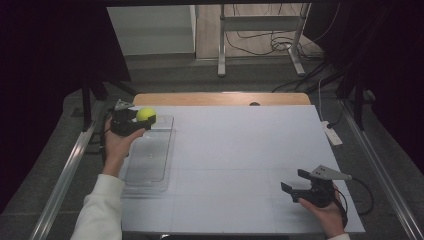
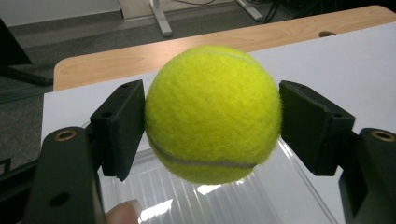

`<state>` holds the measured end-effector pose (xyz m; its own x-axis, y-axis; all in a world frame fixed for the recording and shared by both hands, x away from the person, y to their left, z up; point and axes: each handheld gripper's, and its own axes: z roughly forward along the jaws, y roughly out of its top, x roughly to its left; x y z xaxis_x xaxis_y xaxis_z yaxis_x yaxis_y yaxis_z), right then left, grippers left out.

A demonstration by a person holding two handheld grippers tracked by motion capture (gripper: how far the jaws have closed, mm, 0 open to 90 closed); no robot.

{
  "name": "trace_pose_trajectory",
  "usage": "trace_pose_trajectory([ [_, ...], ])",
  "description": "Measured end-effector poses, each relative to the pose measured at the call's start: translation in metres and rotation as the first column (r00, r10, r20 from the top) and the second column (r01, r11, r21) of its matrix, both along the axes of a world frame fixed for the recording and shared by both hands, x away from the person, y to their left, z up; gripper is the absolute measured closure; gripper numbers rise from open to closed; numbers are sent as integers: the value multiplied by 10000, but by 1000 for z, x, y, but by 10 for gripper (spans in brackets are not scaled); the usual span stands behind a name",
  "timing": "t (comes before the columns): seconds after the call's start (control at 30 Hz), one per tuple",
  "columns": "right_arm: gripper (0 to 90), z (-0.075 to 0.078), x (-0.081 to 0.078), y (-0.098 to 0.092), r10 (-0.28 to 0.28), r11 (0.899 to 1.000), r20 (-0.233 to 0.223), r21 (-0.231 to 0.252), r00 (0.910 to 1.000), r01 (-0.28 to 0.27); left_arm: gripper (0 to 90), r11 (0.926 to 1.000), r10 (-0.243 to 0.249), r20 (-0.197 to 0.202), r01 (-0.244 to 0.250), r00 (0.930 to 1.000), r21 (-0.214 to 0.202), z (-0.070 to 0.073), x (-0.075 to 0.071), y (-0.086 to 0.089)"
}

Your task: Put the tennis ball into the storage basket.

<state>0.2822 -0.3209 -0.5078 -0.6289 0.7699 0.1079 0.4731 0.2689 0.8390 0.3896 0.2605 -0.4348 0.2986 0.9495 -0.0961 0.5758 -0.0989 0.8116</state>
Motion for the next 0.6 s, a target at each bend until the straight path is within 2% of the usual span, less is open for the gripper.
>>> trace_pose_trajectory([
  [0.33, 135, 0, 0, 0, -4, 10000, -4, 11, 10000, 4, 267, 9996, 259, -296, -256, 9992, 126, -5, 8, 6],
  [0.6, 135, 0, 0, 0, 3, 10000, -19, -25, 10000, -3, 267, 9982, 467, -504, -447, 9976, 394, -9, 10, 11],
])
